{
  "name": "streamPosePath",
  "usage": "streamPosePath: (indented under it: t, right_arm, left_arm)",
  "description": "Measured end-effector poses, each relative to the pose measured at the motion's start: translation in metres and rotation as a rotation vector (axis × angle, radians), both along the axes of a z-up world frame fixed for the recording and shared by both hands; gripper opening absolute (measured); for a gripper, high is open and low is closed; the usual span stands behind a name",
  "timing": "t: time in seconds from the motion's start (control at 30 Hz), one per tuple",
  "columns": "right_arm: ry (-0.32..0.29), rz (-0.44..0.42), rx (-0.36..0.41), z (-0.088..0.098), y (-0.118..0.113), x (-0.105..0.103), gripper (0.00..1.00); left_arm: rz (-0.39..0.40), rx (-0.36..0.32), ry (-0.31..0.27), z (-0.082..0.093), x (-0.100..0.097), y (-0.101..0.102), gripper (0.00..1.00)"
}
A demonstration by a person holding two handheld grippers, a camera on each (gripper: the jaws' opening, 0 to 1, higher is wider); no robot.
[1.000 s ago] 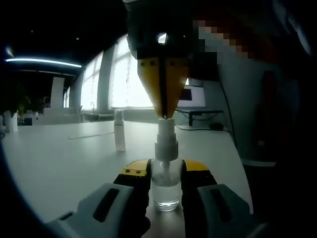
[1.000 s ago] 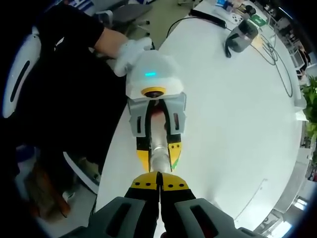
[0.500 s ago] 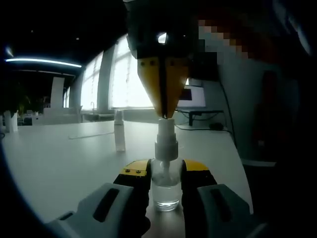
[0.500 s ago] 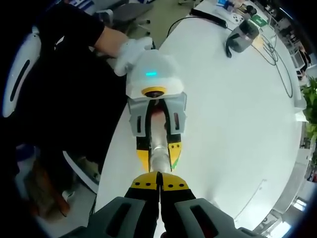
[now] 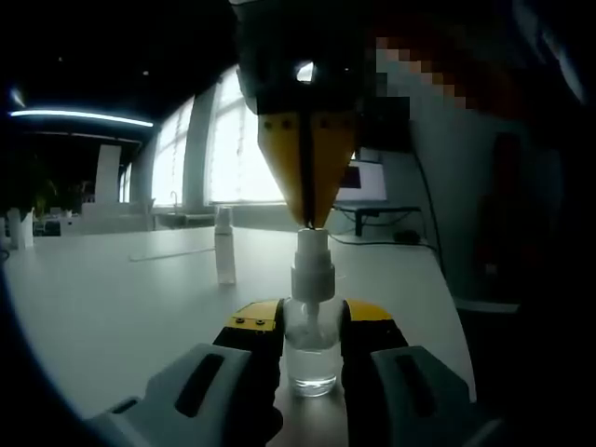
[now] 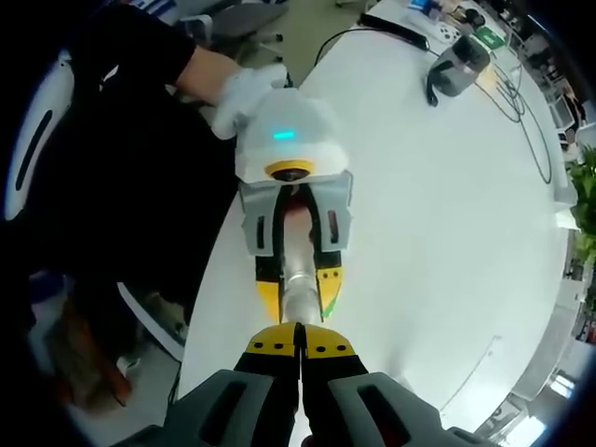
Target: Clamp pump bottle remove cover press pump head put on cover
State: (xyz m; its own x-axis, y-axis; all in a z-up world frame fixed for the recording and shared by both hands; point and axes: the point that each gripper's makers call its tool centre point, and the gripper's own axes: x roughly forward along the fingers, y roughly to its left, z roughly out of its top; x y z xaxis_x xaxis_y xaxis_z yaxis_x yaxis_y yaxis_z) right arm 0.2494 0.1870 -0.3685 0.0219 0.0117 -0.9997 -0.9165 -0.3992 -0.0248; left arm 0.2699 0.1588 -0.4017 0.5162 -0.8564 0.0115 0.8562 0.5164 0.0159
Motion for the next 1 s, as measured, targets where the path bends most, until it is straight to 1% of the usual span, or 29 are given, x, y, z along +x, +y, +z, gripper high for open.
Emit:
streamPosePath:
  t: [0.07,0.1,0.27,0.37,0.5,1.0]
  right_arm:
    - [0.002,-0.002,-0.003,-0.0004,-0.0002,0.0,0.0]
    - [0.005,-0.022,-0.007,-0.0011,-0.0006,0.0005,0.0]
    - [0.007,-0.031,-0.001,-0.0014,-0.0012,0.0002,0.0]
    - [-0.001,0.002,0.005,0.0032,-0.0013,-0.0009,0.0]
    - [-0.007,0.021,-0.004,0.0046,-0.0003,-0.0007,0.0]
    - [0.004,0.014,0.003,0.0048,-0.0002,-0.0003,0.0]
  left_arm:
    - [0.0,0.0,0.0,0.0,0.0,0.0,0.15]
    - [0.0,0.0,0.0,-0.0001,0.0002,0.0001,0.15]
    - [0.0,0.0,0.0,0.0,0.0004,0.0003,0.15]
    - [0.0,0.0,0.0,0.0003,0.0,0.0001,0.15]
    - [0.0,0.0,0.0,0.0003,0.0001,0.0004,0.15]
    - [0.0,0.001,-0.001,-0.0001,0.0015,0.0011,0.15]
